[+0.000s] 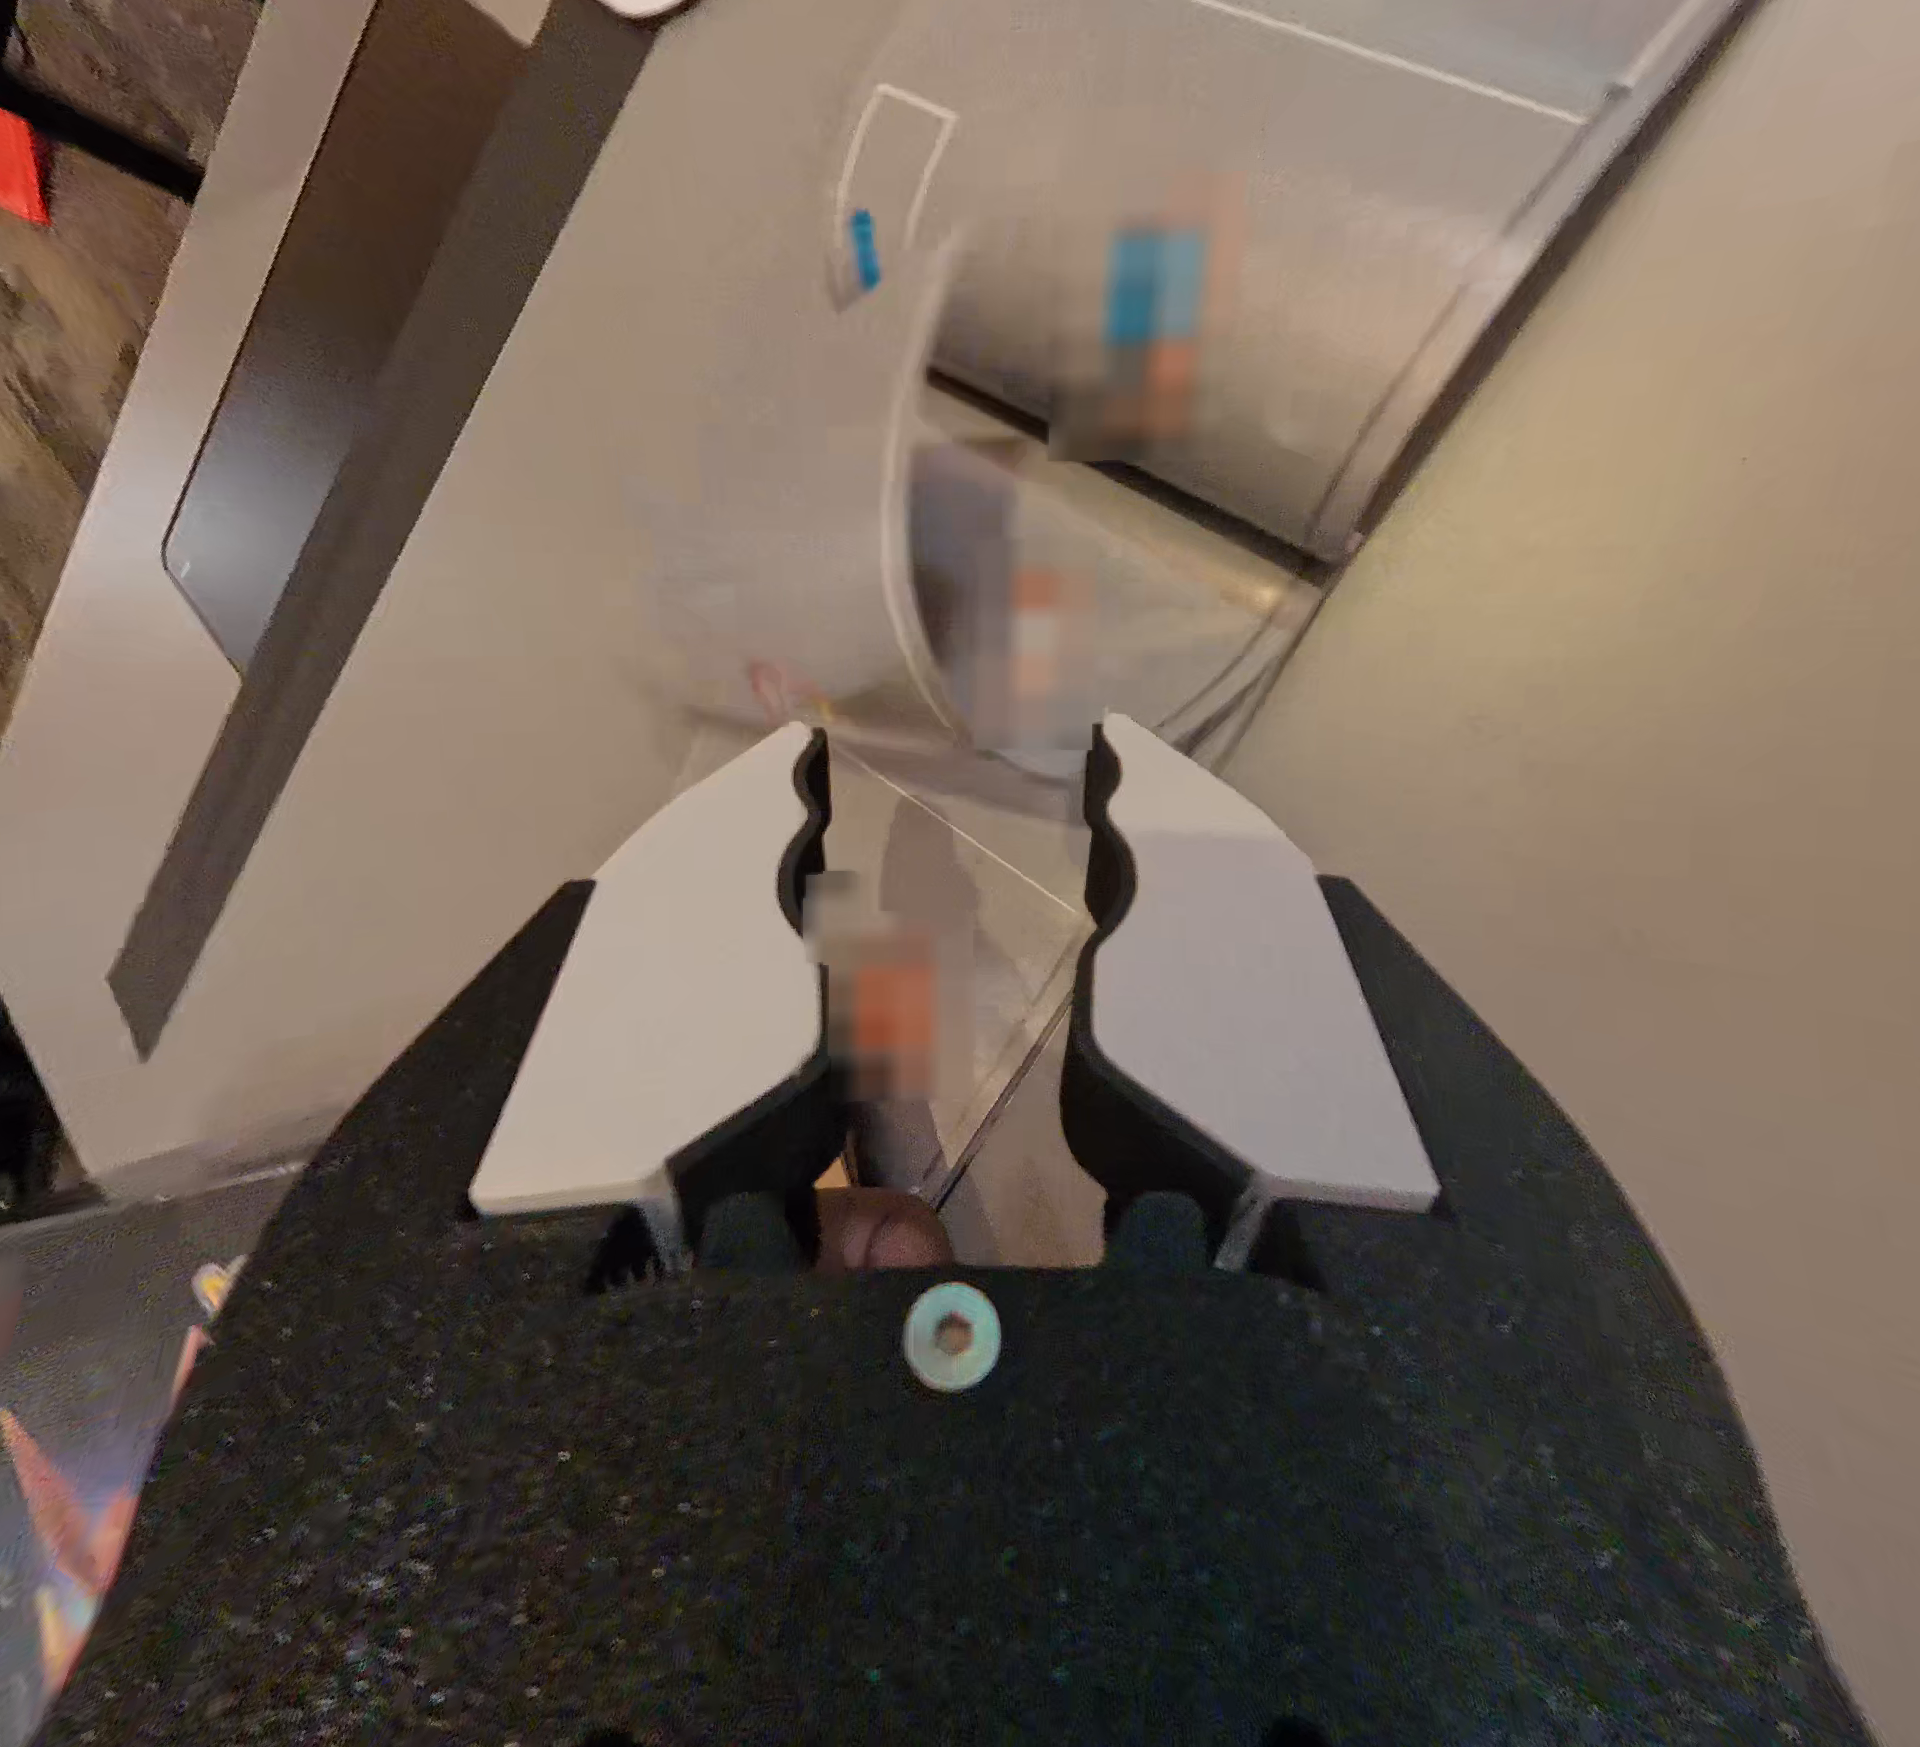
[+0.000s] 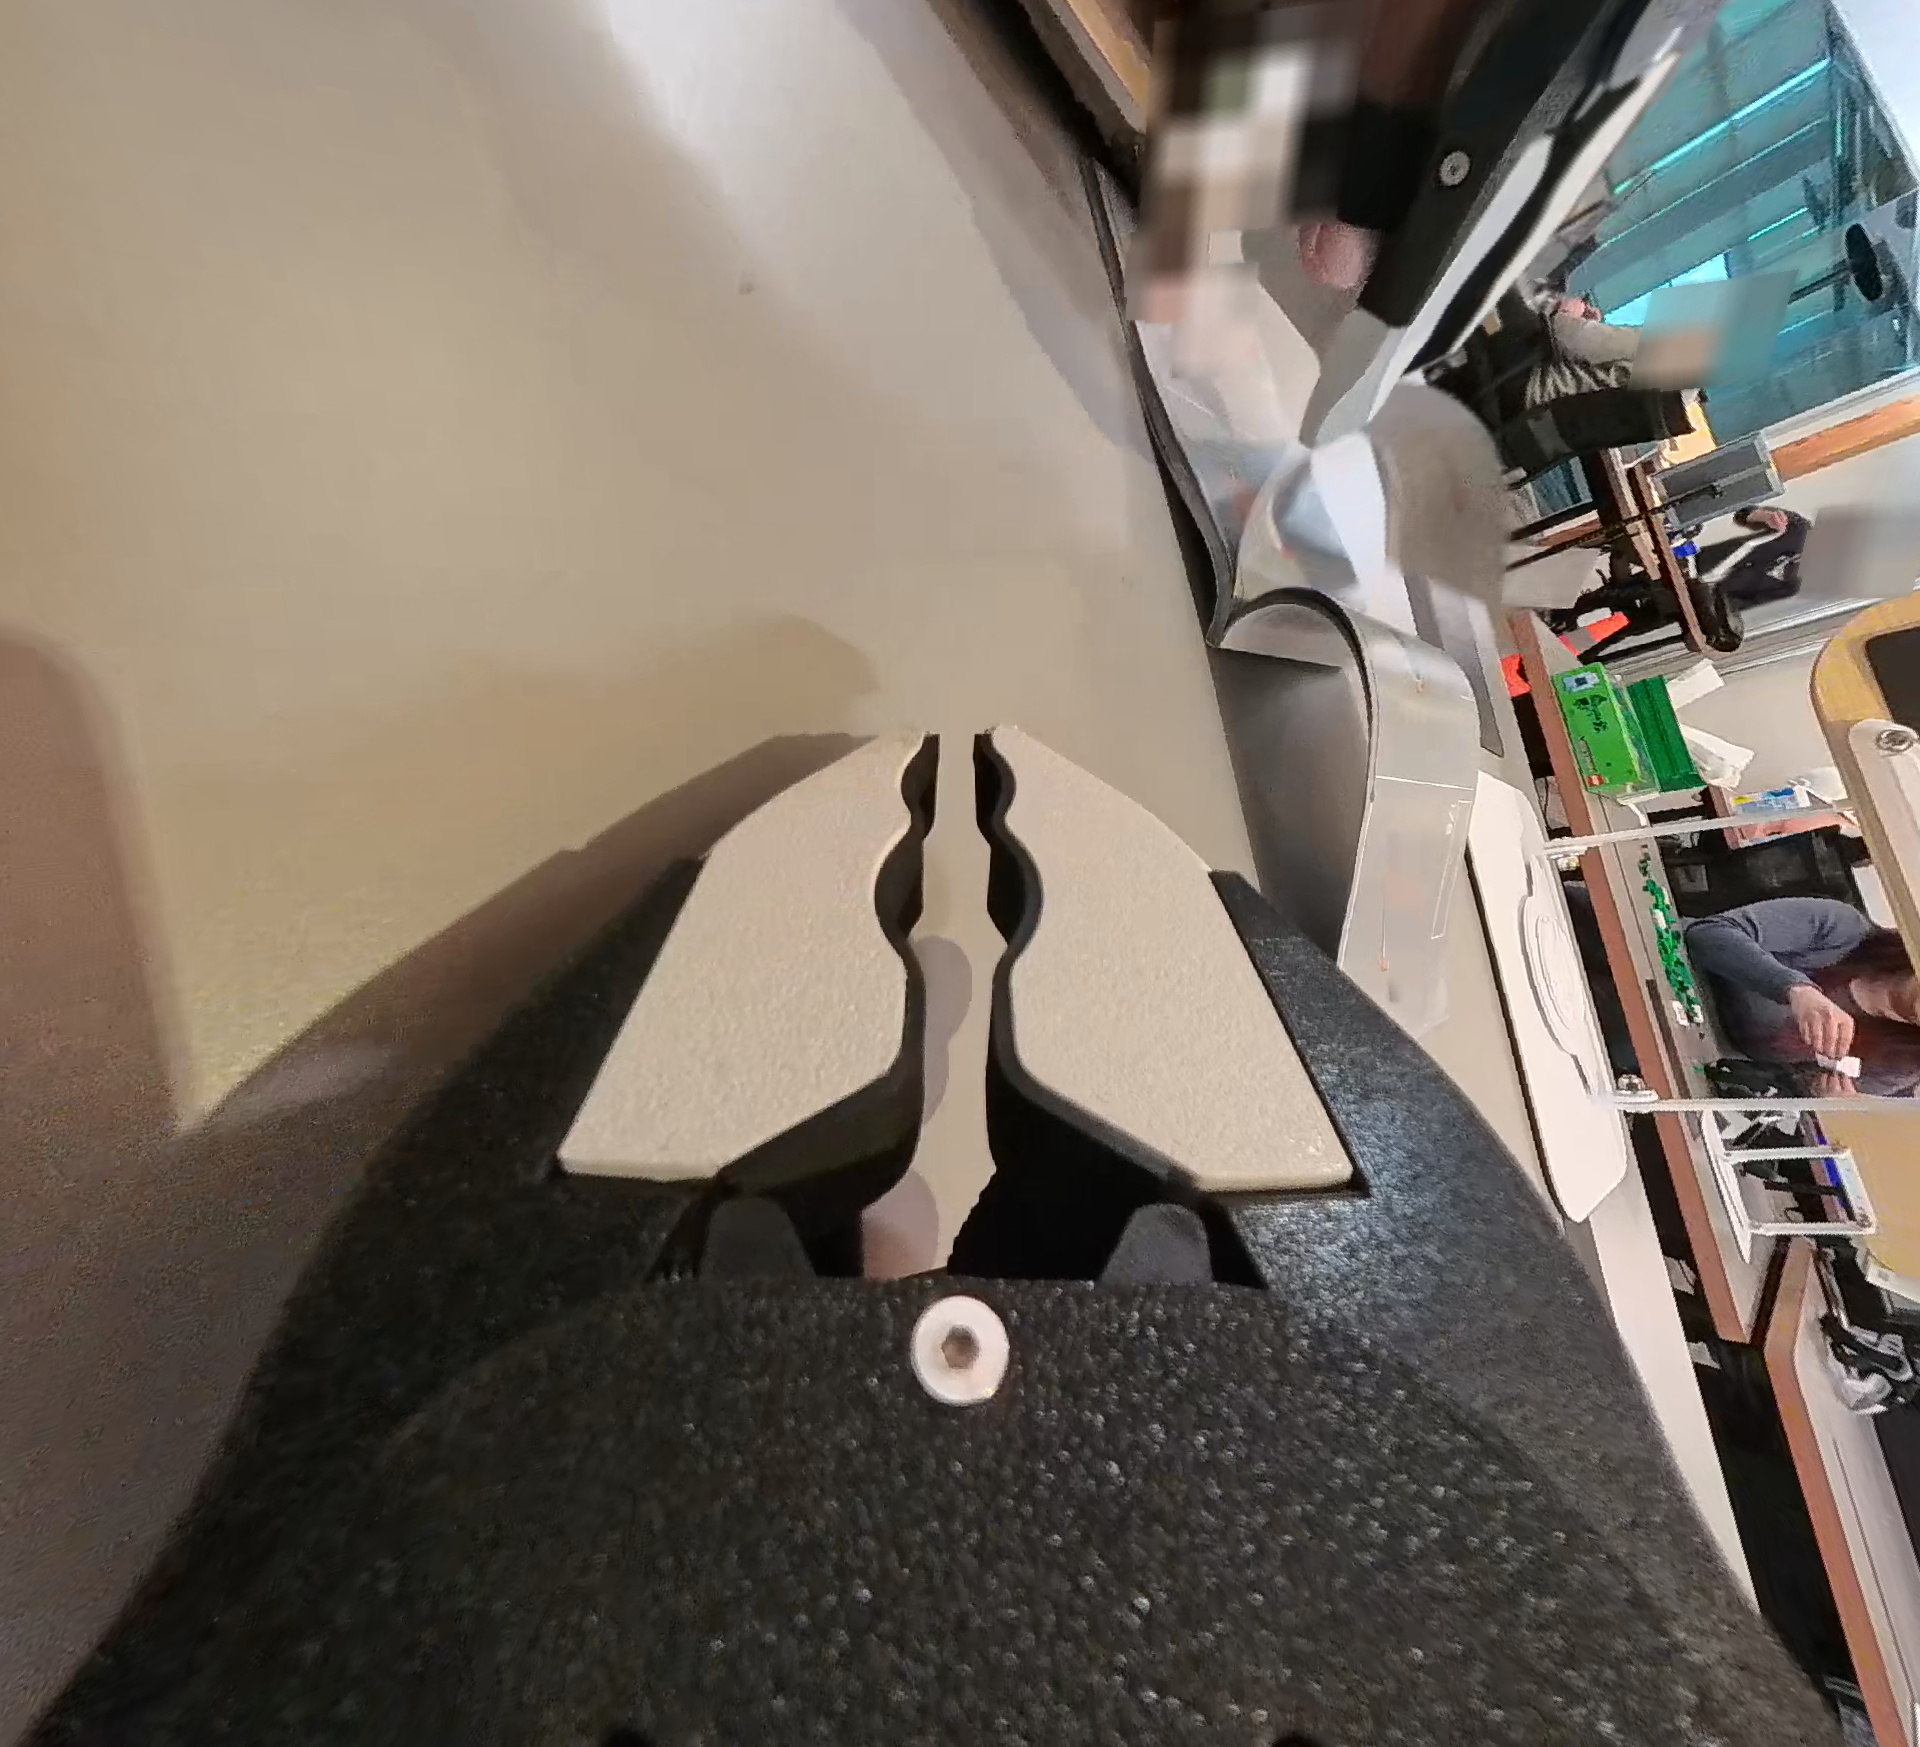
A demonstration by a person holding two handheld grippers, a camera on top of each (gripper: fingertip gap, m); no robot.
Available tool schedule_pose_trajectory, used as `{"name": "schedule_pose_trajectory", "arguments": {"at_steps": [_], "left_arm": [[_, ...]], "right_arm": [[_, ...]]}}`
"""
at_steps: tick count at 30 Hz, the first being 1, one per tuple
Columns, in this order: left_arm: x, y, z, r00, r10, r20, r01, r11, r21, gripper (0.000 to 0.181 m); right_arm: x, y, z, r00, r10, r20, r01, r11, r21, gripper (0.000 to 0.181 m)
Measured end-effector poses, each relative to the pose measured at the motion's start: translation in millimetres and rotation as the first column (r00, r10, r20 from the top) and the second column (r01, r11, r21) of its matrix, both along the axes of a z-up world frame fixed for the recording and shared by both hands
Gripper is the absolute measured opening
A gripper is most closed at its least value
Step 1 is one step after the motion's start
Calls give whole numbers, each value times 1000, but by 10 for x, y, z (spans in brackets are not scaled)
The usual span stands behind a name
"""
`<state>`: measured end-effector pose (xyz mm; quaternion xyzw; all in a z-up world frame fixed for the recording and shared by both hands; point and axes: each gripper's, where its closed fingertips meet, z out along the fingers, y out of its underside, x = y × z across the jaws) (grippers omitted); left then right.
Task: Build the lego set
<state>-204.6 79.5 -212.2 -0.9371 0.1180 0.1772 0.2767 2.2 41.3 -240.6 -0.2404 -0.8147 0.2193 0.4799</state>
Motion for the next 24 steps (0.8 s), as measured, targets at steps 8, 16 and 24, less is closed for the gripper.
{"name": "schedule_pose_trajectory", "arguments": {"at_steps": [8,16,24], "left_arm": [[-82,-181,-30,970,178,165,-203,967,154,47],[-258,-420,-106,887,321,332,-411,877,250,46],[-465,-612,-212,788,388,479,-560,776,292,44]], "right_arm": [[3,-5,0,1000,1,-3,-1,1000,5,6],[-2,-1,0,1000,-4,-4,4,1000,7,6],[-19,45,-3,999,-37,3,37,999,0,6]]}}
